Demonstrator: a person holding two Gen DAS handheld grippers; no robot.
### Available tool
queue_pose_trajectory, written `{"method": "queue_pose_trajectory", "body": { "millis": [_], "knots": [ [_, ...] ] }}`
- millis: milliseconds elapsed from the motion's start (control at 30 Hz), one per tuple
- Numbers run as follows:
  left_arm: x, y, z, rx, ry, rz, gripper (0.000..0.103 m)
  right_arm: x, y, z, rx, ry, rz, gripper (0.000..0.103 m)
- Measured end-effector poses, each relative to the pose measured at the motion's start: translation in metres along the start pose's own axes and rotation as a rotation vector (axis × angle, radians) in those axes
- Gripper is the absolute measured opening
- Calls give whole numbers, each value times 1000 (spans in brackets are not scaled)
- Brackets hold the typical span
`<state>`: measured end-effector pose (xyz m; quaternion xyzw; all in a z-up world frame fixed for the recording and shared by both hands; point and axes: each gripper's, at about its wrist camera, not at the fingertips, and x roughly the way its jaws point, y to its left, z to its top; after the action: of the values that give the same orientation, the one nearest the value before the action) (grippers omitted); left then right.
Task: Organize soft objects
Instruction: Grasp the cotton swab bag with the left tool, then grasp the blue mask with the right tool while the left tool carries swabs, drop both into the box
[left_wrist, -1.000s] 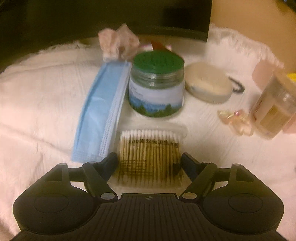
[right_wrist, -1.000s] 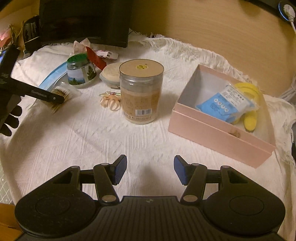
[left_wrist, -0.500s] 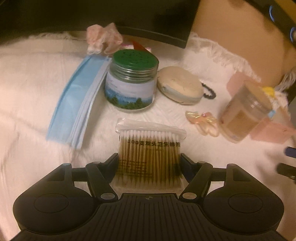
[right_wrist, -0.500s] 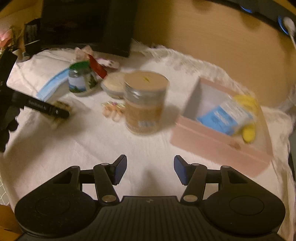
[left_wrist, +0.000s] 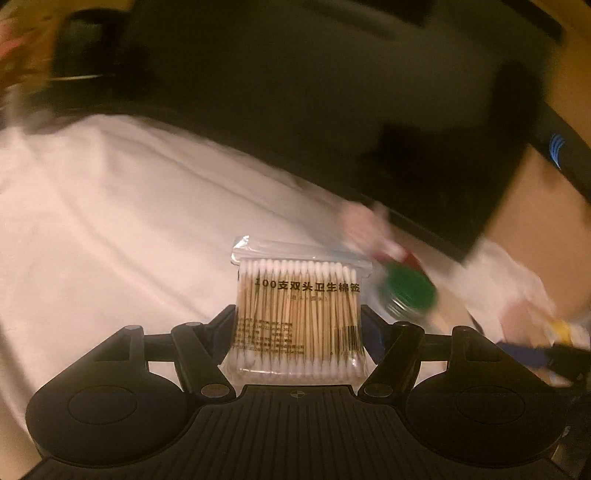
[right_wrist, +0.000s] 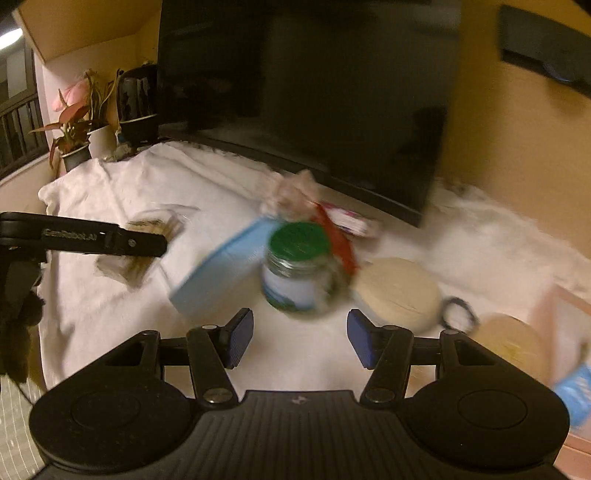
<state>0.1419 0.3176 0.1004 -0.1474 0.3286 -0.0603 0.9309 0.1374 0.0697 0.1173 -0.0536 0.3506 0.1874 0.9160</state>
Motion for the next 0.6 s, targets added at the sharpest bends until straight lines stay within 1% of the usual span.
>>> {"method": "queue_pose_trajectory", "body": {
  "millis": [133, 233, 333, 400, 467, 500, 533, 567, 600],
  "knots": [
    [-4, 28, -1, -80, -10, 33, 74, 42, 39, 18, 16, -6, 12, 57],
    [-3, 39, -7, -111, 7, 39, 74, 77, 64, 29, 80, -1, -2, 57],
    [-4, 45, -14, -110, 22, 38, 74, 105, 84, 34, 136, 7, -57, 57],
    [-5, 50, -16, -104, 29, 39, 74, 119, 90, 34, 161, 14, -109, 57],
    [-9, 58, -19, -94, 24, 44, 74, 128, 91, 33, 188, 16, -129, 57],
    [-11, 62, -20, -91, 20, 51, 74, 134, 90, 32, 199, 20, -136, 49],
    [-11, 64, -21, -90, 18, 58, 74, 138, 88, 31, 211, 23, -135, 37],
    [-12, 67, -21, -92, 18, 66, 74, 139, 84, 29, 219, 25, -125, 24],
    [-12, 69, -21, -99, 21, 75, 74, 137, 83, 29, 216, 16, -132, 8]
  ]
}}
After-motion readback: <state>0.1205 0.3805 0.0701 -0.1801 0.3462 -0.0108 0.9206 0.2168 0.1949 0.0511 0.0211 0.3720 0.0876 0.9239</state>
